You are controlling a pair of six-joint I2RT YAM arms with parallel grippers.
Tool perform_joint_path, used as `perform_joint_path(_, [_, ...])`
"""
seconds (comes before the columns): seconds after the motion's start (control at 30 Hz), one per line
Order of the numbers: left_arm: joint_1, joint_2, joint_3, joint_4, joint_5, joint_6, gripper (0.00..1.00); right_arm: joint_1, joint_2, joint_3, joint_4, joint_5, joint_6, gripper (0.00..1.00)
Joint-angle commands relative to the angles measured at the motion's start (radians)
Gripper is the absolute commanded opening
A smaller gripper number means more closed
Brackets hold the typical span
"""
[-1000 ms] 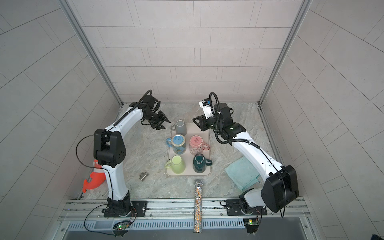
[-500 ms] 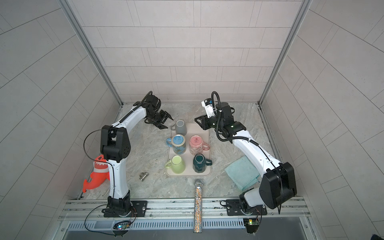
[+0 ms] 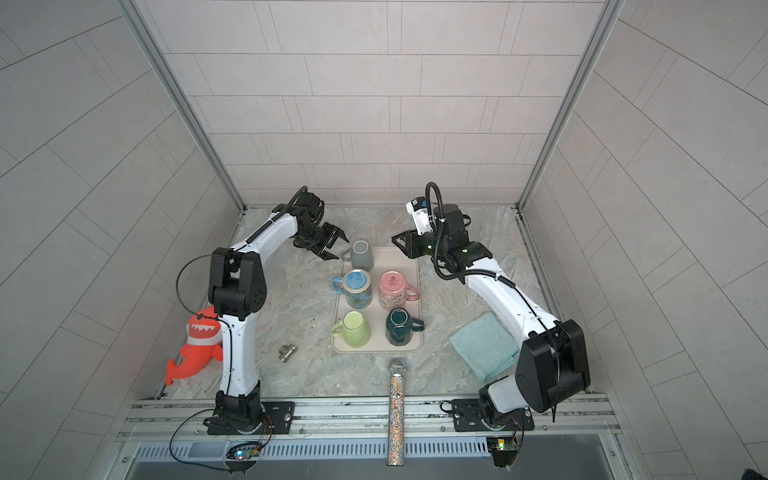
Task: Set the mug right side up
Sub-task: 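Move the left gripper down to the upside-down grey mug's handle on the tray, then close the left gripper on the grey mug's handle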
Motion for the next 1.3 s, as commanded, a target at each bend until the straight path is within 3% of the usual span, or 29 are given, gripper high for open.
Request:
perform_joint_path(0.0, [-0.007, 0.016, 0.025, -0.033, -0.018, -0.053, 0.69, -0.008, 0.009, 0.019, 0.019, -0.017, 0.012, 0.33])
perform_joint_path(0.67, [-0.048, 0.037, 0.003, 0.029, -0.042, -0.262, 0.65, -0.049, 0.024, 0.019, 0.02, -0.033, 0.032, 0.33])
perform_joint_path(1.1, [-0.048, 0.07, 0.014, 0.067, -0.045, -0.3, 0.62, -0.069, 0.038, 0.014, 0.018, -0.037, 0.046, 0.33])
perform_joint_path(1.27, [-0.052, 0.086, 0.024, 0.079, -0.033, -0.314, 0.55, -0.07, 0.042, 0.013, 0.018, -0.037, 0.051, 0.33])
